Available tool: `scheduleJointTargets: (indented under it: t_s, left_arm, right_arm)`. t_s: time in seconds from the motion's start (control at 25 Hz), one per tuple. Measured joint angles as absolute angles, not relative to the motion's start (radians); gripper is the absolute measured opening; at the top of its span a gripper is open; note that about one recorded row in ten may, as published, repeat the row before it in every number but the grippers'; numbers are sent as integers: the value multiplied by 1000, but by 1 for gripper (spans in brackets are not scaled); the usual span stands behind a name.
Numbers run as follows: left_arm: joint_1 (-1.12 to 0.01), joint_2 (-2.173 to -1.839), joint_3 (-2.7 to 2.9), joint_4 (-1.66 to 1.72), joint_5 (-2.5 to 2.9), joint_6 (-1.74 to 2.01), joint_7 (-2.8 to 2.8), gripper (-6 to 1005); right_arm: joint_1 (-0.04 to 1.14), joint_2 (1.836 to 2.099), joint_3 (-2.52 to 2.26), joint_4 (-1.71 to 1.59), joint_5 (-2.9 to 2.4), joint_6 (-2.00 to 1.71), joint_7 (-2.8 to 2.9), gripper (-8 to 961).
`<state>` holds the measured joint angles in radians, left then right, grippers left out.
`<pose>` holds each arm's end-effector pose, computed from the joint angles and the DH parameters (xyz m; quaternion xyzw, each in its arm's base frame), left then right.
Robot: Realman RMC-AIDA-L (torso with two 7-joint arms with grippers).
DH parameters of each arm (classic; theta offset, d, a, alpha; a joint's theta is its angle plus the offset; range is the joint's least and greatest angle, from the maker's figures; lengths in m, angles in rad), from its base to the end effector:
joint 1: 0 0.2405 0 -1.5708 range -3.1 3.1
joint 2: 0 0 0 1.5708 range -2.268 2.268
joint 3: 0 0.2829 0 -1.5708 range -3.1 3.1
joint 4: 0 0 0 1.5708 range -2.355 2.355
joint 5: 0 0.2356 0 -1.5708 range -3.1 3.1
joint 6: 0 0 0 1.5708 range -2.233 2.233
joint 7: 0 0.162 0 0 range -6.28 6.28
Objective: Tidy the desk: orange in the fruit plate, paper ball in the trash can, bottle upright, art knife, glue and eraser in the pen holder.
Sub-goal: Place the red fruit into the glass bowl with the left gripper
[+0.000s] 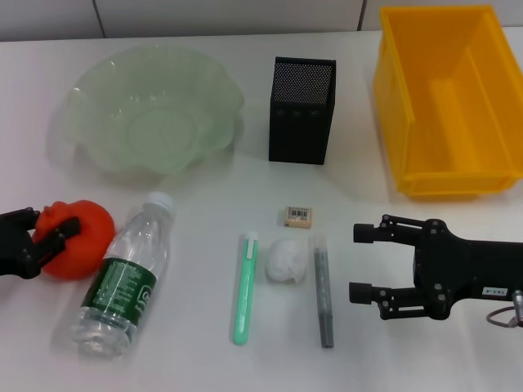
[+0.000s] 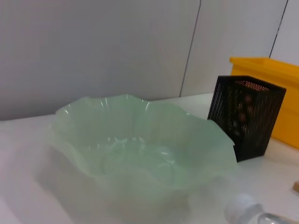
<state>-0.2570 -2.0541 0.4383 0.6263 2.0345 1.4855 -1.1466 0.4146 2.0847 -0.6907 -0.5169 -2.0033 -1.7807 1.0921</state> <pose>-0.4170 0.2832 0.0115 -0.8857 -0.2905 -0.2030 0.2998 0.3094 0.2866 -0.0526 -0.9393 0.1532 0.3031 0.0485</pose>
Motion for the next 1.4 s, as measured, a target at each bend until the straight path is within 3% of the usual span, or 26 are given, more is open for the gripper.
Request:
scheduleJointTargets:
  t_s: [0.04,0.12,0.44,0.68,1.0,1.24,1.4]
  left_arm:
    - [-256,-2055,436,635,2031,1492,-1151,534]
    - [-252,-2059,420,669,2011,1525,-1163,296]
    - [-303,-2065,383,799,1842,1660,-1271,211]
    - [-522,-2068,445,651,1847,1414,-1274,172]
    - [-610,-2073,533,540,1839,1132,-1269,146]
    - [-611,-2075,550,553,1837,1143,-1272,297]
    - [-561,-2071,541,617,1819,1229,-1279,490]
  right_arm:
    - [415,2085,-691,-517,-2003,-1781,1092,837]
    - [415,2085,-689,-517,-2003,-1781,1092,837]
    - [417,2085,-683,-517,-2003,-1786,1094,837]
    - [419,2084,-681,-517,-2003,-1802,1096,836]
    - [420,2083,-680,-524,-2001,-1817,1124,836]
    - [422,2083,-679,-526,-1996,-1818,1147,835]
    - [416,2083,-679,-532,-1980,-1825,1164,835]
